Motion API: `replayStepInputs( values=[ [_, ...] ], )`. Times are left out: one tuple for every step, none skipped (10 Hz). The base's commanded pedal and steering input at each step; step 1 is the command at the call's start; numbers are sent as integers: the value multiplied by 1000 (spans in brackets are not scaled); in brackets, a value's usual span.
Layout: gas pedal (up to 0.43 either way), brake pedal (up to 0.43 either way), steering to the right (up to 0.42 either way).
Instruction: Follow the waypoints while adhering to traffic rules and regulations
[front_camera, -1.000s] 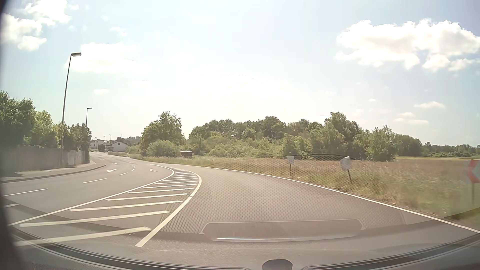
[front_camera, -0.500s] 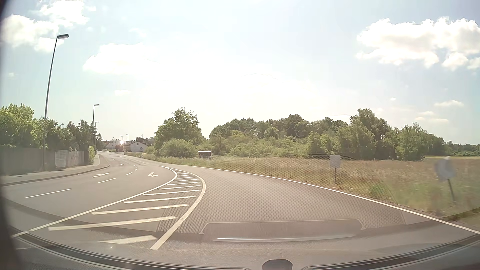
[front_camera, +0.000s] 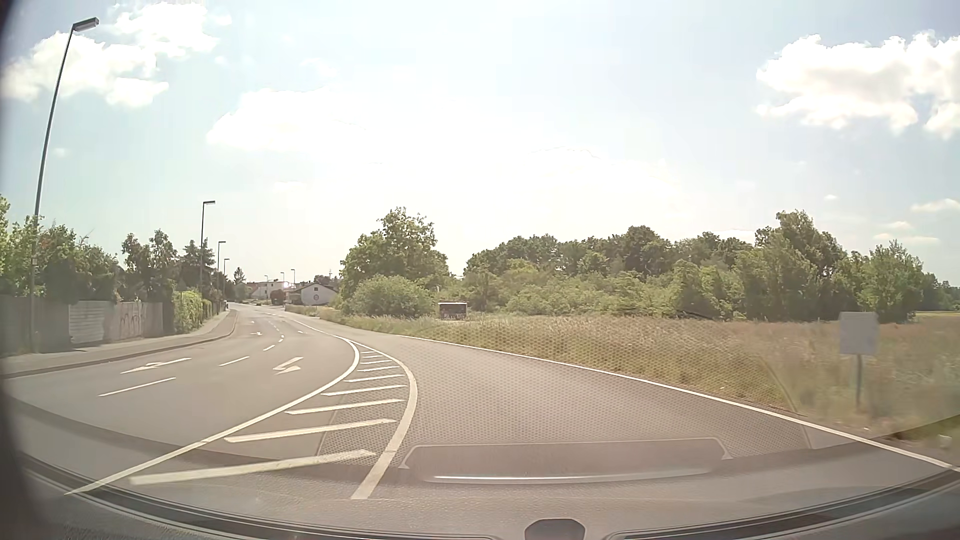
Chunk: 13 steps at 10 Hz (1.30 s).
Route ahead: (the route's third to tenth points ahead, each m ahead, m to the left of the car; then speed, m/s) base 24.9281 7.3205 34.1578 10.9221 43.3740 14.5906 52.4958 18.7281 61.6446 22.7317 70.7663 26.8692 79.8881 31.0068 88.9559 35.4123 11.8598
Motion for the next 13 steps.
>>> replayStepInputs(
  values=[
    [87,24,-63],
    [87,24,-63],
    [87,18,-63],
    [87,24,-63],
    [87,18,-66],
    [87,24,-69],
    [79,24,-69],
    [79,24,-68],
    [79,24,-69],
    [79,24,-69],
    [79,24,-69],
    [79,24,-69],
    [79,24,-69]
  ],
)
